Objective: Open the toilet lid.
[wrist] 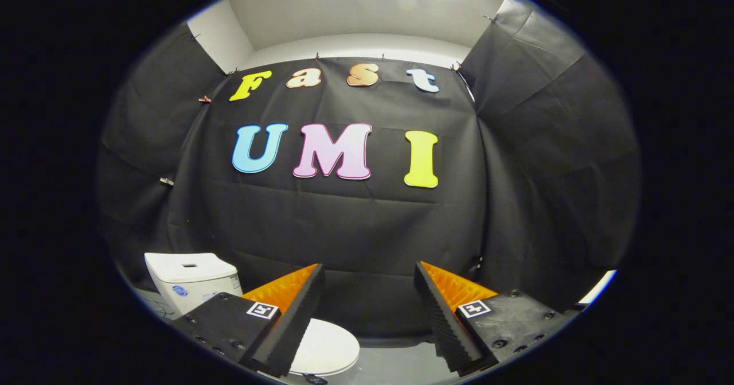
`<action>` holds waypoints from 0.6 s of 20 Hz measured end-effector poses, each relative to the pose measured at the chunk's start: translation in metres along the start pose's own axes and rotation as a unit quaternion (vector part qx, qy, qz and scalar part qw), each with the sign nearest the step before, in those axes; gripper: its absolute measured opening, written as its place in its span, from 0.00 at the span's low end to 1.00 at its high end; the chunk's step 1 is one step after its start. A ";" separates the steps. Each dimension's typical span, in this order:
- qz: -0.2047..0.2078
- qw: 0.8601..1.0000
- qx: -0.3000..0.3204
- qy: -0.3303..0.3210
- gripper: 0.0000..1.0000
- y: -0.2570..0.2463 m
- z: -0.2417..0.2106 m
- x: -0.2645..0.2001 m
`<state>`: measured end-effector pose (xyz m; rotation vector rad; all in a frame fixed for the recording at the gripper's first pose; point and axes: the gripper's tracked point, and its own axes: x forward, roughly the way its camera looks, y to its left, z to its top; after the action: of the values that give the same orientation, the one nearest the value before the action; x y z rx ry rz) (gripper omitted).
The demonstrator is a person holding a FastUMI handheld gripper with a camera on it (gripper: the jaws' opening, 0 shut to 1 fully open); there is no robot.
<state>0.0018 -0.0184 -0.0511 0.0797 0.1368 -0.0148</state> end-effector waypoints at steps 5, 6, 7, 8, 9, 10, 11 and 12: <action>-0.019 1.000 0.005 0.012 0.98 -0.011 -0.010 0.004; -0.019 1.000 0.005 0.011 0.98 -0.009 -0.009 0.004; -0.016 1.000 0.004 0.008 0.98 -0.007 -0.007 0.003; -0.015 1.000 -0.004 0.006 0.97 -0.005 -0.007 0.004; -0.013 1.000 -0.014 0.006 0.98 -0.003 -0.007 0.004; -0.009 1.000 -0.024 0.007 0.98 0.001 -0.009 0.004; -0.006 0.999 -0.034 0.010 0.98 0.004 -0.010 0.005; 0.001 0.999 -0.041 0.010 0.98 0.011 -0.009 0.007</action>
<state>0.0073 -0.0063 -0.0605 -0.0024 0.1578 -0.0069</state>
